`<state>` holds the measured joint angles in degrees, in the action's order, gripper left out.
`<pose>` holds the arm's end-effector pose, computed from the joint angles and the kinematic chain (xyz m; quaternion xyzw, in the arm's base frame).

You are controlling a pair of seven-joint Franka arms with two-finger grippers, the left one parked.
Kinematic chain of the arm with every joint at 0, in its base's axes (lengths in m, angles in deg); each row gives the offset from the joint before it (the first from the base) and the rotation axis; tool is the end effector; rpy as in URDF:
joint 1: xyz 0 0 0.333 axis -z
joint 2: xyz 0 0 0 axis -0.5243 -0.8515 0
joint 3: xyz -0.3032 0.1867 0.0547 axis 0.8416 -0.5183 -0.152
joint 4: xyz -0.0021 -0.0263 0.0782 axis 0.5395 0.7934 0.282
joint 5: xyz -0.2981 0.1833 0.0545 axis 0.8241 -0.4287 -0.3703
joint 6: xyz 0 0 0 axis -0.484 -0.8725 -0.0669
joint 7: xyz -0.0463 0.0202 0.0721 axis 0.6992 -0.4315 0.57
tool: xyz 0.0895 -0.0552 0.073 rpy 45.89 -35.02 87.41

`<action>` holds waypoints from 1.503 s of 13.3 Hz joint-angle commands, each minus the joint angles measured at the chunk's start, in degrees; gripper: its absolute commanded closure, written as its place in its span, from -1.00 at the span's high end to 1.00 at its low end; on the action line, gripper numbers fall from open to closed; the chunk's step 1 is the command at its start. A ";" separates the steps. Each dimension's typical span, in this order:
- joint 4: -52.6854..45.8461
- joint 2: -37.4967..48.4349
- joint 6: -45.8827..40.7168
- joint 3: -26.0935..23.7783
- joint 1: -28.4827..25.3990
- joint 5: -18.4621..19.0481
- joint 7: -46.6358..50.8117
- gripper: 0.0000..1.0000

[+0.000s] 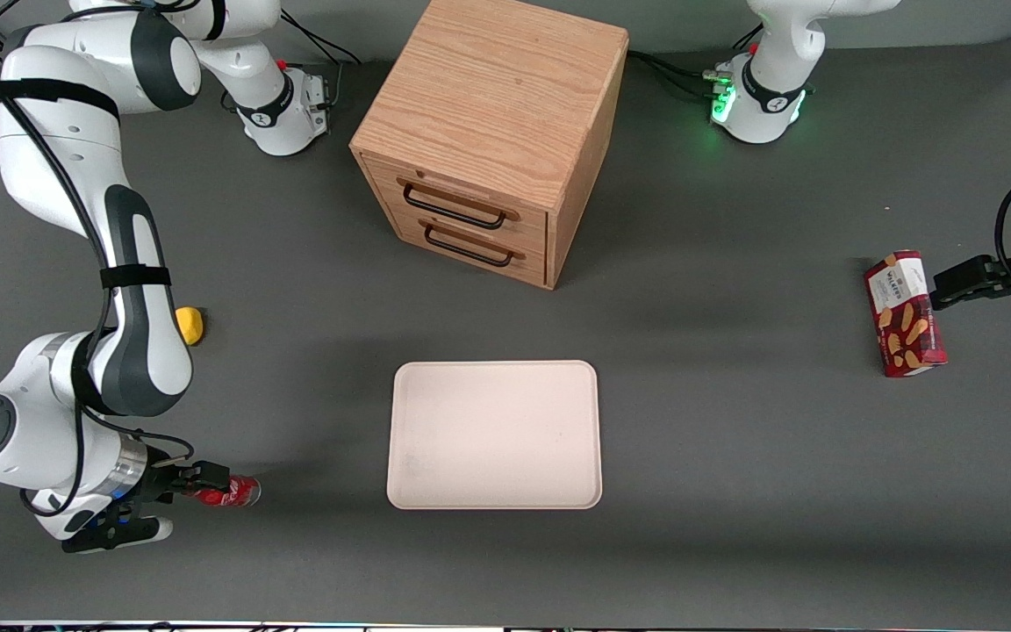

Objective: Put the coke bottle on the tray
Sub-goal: 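Close the right gripper around the red bottle's body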

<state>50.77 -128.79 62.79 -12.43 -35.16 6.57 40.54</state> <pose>0.7759 0.0192 0.3492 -0.9951 -0.0674 -0.0689 0.0229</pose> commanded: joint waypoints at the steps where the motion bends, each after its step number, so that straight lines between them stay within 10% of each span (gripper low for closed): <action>1: 1.47 2.18 0.12 0.51 -0.16 -0.76 -0.47 1.00; 6: 1.56 2.18 -0.76 0.60 -0.07 -0.49 -2.91 -1.00; 12: 1.39 2.62 -1.98 0.60 -0.07 -0.32 -3.28 -1.00; 20: -3.18 15.17 -27.10 2.36 0.11 2.22 -2.40 -1.00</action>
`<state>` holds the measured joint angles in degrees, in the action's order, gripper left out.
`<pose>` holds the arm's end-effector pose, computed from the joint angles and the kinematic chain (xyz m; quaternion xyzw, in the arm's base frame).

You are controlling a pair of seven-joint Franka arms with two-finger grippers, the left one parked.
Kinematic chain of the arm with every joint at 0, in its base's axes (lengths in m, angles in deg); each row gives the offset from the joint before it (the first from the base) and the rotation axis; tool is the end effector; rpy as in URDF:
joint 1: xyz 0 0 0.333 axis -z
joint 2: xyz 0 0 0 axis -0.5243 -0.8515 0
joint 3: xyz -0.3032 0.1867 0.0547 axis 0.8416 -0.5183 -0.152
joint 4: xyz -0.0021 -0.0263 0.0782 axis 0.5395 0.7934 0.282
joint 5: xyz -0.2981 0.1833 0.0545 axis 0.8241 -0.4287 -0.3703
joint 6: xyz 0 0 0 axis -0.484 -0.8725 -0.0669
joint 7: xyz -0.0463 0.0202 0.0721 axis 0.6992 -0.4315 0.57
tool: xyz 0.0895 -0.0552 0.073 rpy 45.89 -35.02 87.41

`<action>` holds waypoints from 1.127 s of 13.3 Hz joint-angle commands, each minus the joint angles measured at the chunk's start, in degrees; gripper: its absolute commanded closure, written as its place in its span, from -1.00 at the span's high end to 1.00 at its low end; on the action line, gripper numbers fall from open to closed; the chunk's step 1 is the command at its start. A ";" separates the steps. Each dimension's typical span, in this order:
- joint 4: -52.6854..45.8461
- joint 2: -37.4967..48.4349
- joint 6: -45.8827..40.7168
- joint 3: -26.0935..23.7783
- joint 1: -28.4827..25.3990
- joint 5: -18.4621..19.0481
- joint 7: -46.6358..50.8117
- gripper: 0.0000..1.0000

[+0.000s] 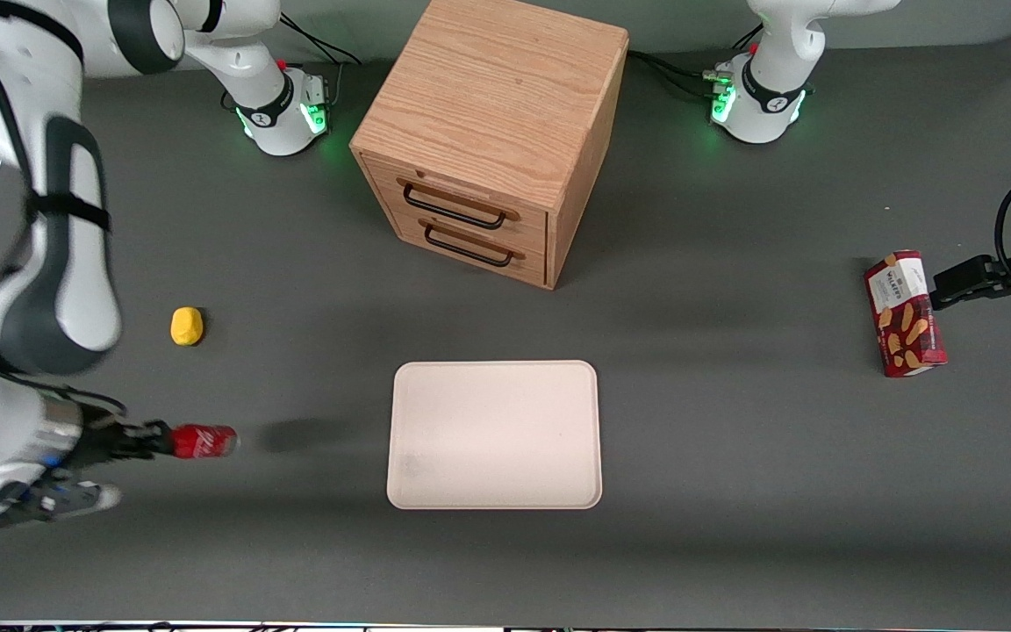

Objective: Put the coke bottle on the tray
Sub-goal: 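Close the right gripper around the red bottle's body, then lift the bottle and carry it over the white tray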

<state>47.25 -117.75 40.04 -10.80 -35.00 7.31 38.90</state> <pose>0.7193 0.0059 0.4838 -0.9963 -0.0821 0.0017 0.0244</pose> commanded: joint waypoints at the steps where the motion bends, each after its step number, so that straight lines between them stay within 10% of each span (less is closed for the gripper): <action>1: -1.15 5.62 -7.24 0.55 -0.05 3.14 -0.85 -1.00; 8: -4.94 10.12 -14.48 -0.06 -0.75 4.21 1.42 -1.00; 15: -10.65 5.30 -13.78 -0.59 -15.85 3.95 28.81 -1.00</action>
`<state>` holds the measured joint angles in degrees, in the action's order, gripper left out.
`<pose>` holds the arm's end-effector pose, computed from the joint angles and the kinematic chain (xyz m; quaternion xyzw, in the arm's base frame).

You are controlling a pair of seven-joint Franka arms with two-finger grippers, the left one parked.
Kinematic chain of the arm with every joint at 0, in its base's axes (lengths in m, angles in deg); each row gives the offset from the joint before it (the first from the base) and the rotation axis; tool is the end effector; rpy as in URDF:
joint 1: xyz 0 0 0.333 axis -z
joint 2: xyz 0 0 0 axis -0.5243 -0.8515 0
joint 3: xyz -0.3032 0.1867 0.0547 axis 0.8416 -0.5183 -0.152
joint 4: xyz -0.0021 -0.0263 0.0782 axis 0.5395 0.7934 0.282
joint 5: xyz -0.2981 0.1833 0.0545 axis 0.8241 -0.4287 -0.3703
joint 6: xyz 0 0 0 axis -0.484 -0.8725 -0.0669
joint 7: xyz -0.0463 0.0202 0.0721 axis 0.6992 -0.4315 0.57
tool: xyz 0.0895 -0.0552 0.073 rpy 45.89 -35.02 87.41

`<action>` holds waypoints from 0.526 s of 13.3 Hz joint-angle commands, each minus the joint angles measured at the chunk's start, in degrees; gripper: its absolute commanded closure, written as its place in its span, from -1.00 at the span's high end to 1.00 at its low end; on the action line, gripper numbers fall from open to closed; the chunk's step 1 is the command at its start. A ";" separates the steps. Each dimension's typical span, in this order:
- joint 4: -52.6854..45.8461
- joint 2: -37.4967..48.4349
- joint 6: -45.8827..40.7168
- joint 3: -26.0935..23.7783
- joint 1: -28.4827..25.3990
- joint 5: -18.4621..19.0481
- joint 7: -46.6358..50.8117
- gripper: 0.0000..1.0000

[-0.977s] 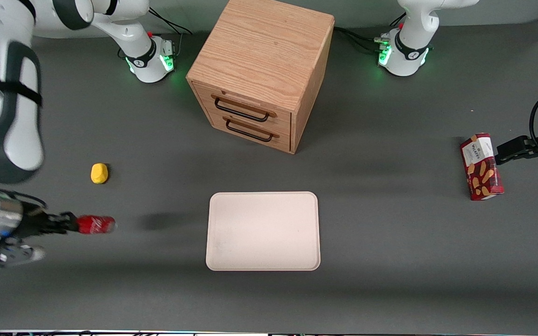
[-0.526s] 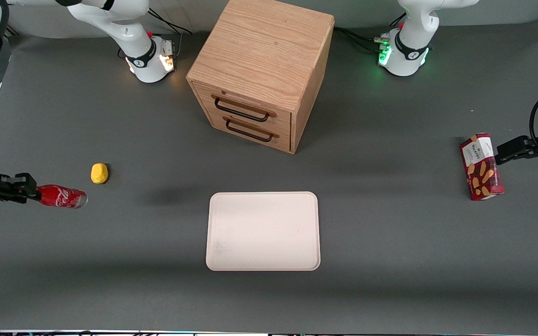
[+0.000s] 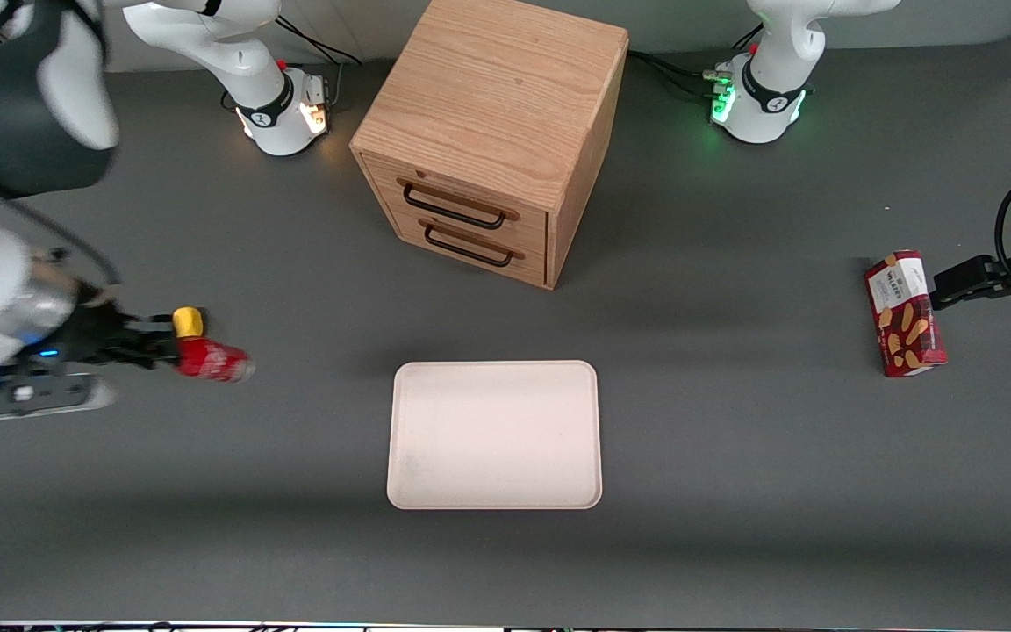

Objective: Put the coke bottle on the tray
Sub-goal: 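Lift the bottle and carry it over the white tray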

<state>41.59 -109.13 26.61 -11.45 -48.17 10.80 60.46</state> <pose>0.6430 0.1554 0.6095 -0.9998 -0.0197 -0.0018 0.0033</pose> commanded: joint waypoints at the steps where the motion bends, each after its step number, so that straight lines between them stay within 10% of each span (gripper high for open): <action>1: -5.42 -4.02 0.35 -0.64 -4.35 0.47 11.56 -1.00; 7: -7.01 -8.86 9.92 -6.98 -6.74 0.55 25.66 -1.00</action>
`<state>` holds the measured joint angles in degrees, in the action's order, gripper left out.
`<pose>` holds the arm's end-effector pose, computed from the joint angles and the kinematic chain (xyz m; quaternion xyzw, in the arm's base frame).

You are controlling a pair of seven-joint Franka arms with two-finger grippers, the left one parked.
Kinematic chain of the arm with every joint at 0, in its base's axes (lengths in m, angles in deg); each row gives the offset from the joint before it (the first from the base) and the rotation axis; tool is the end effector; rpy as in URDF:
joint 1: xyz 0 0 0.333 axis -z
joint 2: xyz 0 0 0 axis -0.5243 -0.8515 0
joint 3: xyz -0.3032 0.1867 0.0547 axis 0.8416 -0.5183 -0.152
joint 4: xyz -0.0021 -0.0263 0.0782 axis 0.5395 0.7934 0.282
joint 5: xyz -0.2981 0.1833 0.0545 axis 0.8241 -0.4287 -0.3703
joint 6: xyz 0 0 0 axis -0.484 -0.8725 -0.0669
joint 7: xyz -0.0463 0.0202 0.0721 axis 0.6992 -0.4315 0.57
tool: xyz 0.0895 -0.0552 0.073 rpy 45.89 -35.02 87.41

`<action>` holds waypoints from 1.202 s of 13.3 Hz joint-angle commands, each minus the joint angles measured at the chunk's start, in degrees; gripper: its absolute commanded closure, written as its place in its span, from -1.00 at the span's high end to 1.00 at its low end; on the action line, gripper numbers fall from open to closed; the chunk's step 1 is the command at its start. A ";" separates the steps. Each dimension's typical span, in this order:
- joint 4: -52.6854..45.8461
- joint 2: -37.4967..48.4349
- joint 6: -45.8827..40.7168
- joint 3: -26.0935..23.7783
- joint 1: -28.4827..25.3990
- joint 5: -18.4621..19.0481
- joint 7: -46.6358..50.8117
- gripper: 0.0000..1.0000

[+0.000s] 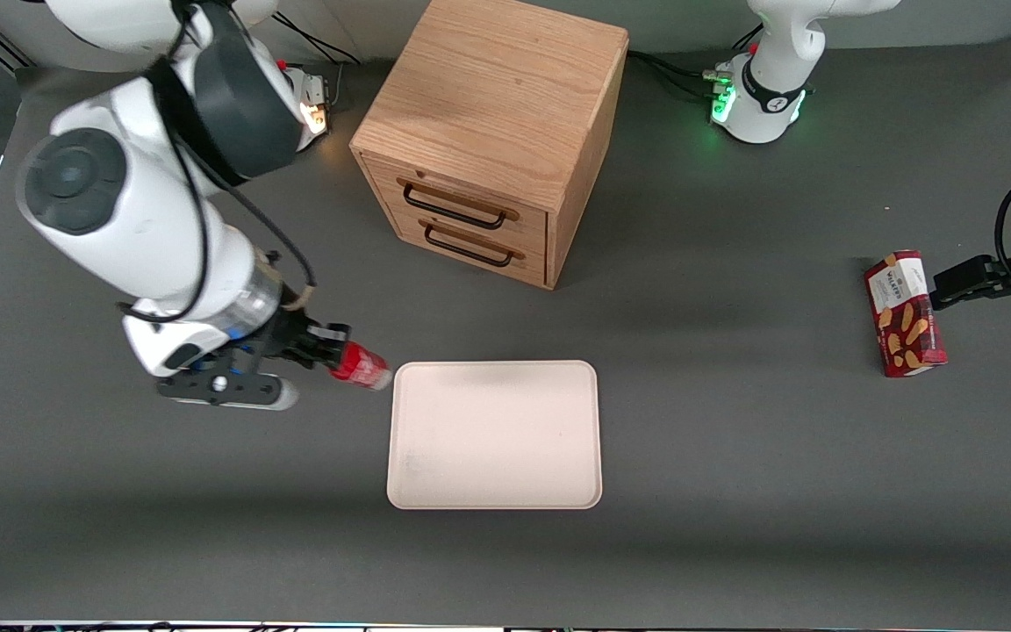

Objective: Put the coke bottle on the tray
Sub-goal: 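Lift the bottle and carry it over the white tray, then lower the bottle upright onto the tray and open the right gripper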

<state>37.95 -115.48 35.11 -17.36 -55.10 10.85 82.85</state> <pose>0.6455 0.2936 0.5743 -0.9956 0.0724 -0.0329 0.0488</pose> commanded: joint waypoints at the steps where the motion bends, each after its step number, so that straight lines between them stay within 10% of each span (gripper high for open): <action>1: -3.37 -3.74 2.22 -1.15 -0.08 0.50 4.15 -1.00; 16: -2.23 -17.28 16.37 -0.62 -2.45 8.41 8.55 -1.00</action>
<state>37.82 -131.35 51.31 -18.16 -57.11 17.84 89.51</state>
